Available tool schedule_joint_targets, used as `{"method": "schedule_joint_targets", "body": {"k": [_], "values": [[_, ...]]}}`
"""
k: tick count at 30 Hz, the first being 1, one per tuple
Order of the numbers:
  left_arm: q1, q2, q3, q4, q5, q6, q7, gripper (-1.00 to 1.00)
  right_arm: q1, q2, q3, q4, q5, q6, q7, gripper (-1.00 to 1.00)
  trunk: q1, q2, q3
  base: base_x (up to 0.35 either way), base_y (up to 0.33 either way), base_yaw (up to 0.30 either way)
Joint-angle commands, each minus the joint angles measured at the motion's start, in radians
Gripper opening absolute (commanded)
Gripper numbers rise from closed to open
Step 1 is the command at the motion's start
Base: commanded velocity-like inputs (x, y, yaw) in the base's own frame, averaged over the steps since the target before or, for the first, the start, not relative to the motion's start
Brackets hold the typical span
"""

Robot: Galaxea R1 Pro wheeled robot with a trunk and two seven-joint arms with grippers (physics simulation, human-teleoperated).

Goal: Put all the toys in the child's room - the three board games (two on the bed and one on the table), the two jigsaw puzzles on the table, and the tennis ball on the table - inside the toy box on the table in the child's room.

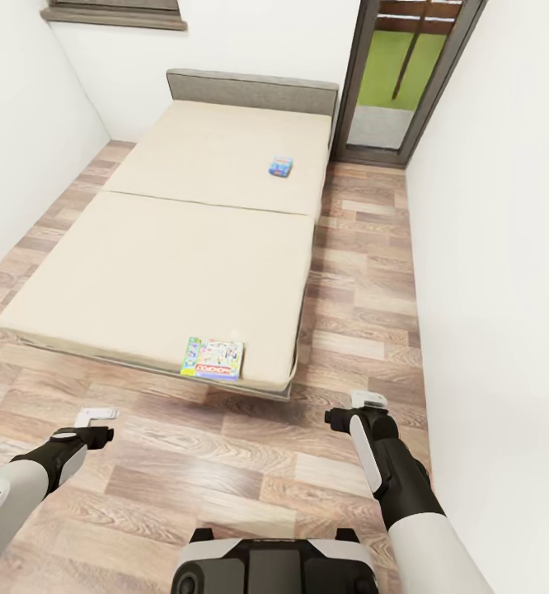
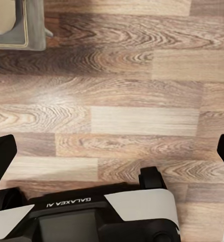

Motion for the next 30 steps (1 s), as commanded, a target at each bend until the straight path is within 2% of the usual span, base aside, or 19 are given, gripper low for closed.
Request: {"method": "schedule_joint_targets", "body": {"k": [1,15,30], "values": [[0.000,0.000,0.006,-0.001,-0.010,0.003,0.002,1.00,0.000,0.001,-0.001,-0.001,-0.010,0.002,-0.008,1.00,0.000,-0.001,0.001,-0.025,0.008,-0.164],[0.000,0.000,0.005,-0.001,-0.010,0.004,-0.002,1.00,-0.001,0.001,-0.001,-0.001,-0.008,0.002,-0.008,1.00,0.000,-0.001,0.021,-0.100,0.043,-0.165],[0.000,-0.001,0.006,-0.001,-0.010,0.004,-0.003,1.00,-0.001,0.001,-0.001,-0.001,-0.010,0.002,-0.008,1.00,0.000,-0.001,0.043,-0.012,0.005,-0.149]]}}
